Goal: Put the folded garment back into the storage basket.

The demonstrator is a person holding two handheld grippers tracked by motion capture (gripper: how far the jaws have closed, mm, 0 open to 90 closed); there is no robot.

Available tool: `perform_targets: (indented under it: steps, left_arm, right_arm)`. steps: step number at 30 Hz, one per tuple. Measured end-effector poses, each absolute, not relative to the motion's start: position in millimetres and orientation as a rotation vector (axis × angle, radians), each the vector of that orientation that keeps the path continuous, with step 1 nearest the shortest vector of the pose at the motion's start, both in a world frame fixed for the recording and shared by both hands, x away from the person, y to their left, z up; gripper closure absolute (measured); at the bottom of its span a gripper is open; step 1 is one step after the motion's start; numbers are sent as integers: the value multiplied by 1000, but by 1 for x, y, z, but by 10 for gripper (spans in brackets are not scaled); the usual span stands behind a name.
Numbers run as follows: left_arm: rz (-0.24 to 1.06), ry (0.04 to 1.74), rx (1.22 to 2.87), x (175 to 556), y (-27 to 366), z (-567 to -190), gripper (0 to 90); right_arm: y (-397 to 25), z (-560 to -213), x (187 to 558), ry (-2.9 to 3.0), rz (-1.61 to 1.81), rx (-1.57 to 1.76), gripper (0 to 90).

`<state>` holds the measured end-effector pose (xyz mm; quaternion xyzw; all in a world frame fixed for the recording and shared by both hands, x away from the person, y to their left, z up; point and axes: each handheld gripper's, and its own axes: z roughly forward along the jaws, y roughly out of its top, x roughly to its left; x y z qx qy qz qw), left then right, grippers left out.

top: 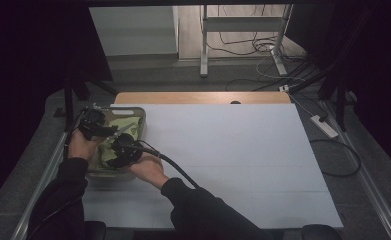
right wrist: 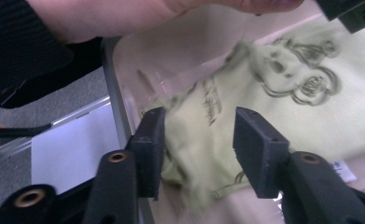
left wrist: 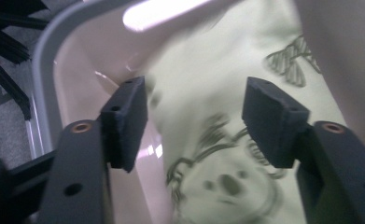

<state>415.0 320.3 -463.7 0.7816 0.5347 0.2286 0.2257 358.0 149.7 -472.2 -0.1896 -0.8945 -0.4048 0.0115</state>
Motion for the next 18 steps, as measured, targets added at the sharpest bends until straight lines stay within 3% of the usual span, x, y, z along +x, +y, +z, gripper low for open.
perform_targets:
  steps: [18]
  left_arm:
    - [527,1475,2019,407,312,-456,174]
  right_arm:
    - [137,-461,356,-2812,-1301,-568,290]
